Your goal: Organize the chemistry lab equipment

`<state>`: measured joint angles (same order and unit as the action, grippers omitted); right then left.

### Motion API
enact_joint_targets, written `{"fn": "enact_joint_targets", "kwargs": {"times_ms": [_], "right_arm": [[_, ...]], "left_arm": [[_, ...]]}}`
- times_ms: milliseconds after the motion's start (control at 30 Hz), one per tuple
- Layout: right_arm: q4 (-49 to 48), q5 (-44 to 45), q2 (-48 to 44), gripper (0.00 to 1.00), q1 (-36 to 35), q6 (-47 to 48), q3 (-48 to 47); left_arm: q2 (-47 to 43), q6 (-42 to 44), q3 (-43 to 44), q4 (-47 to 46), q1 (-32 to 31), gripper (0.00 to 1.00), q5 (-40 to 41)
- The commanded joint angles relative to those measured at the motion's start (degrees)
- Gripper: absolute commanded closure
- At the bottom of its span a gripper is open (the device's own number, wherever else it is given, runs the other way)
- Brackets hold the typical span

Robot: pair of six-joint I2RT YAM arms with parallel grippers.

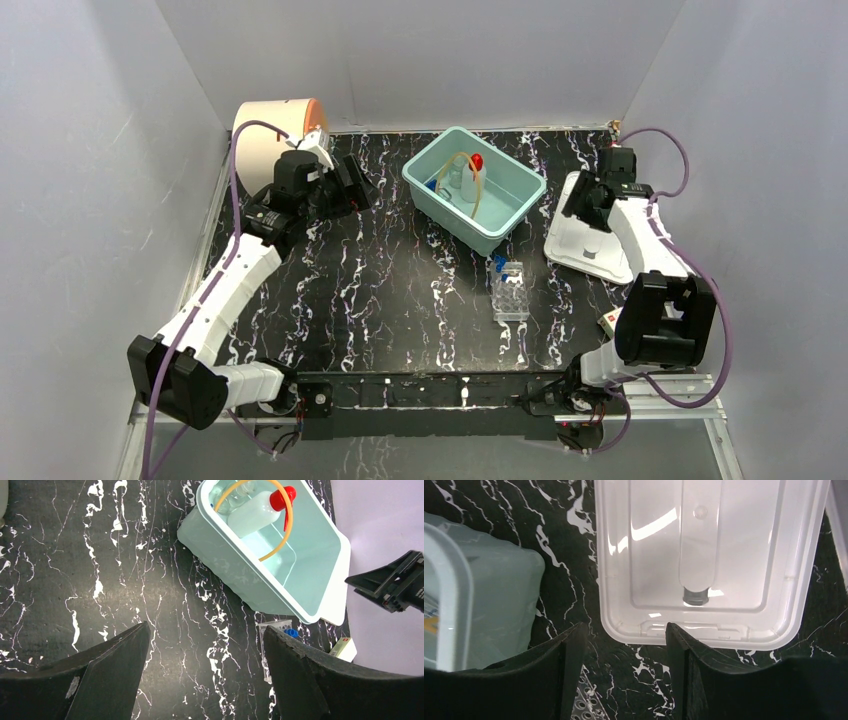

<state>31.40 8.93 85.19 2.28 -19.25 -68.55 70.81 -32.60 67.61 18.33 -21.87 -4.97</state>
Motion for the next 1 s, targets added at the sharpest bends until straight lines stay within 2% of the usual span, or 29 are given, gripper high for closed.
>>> {"fn": "enact_joint_targets", "kwargs": {"times_ms": [0,200,300,433,633,833,967], "right_arm": [[-3.53,-4.3,-2.05,0.33,2.53,-2.59,2.53],[-4.65,-7.97,2.21,0.34,4.2,-2.7,3.75],[-3.1,-10.75,2.84,0.43,4.09,-2.2,-0.52],[-4.4,-5.68,-1.47,0.4,4.05,-0.13,-1.5],[-4.76,-11.26,7.52,0.4,4.06,0.86,-3.64],[-5.99,-12.8,13.74,0.6,4.05,1.23,-7.83],[-7.1,-14.55,17.42,0.67,4.04,1.17,-10.1]], "left_arm": [[-0.27,-0.27,-0.09,-1.36,-0.02,0.17,-1.7],[-0.23,0.06,0.44,-0.68,-0.04,0.17,-1.96],[-0.67,0.34,0.59,0.23,-0.02,0.17,-1.8],[-0.42,0.3,0.63,0.07,-0.02,0.17,-2.05],[0.83,1.49,1.84,0.15,-0.03,0.17,-2.67],[-0.07,1.4,1.05,0.48,-0.02,0.17,-2.26],[-0.78,1.4,0.61,0.95,-0.02,0.17,-1.55]]}}
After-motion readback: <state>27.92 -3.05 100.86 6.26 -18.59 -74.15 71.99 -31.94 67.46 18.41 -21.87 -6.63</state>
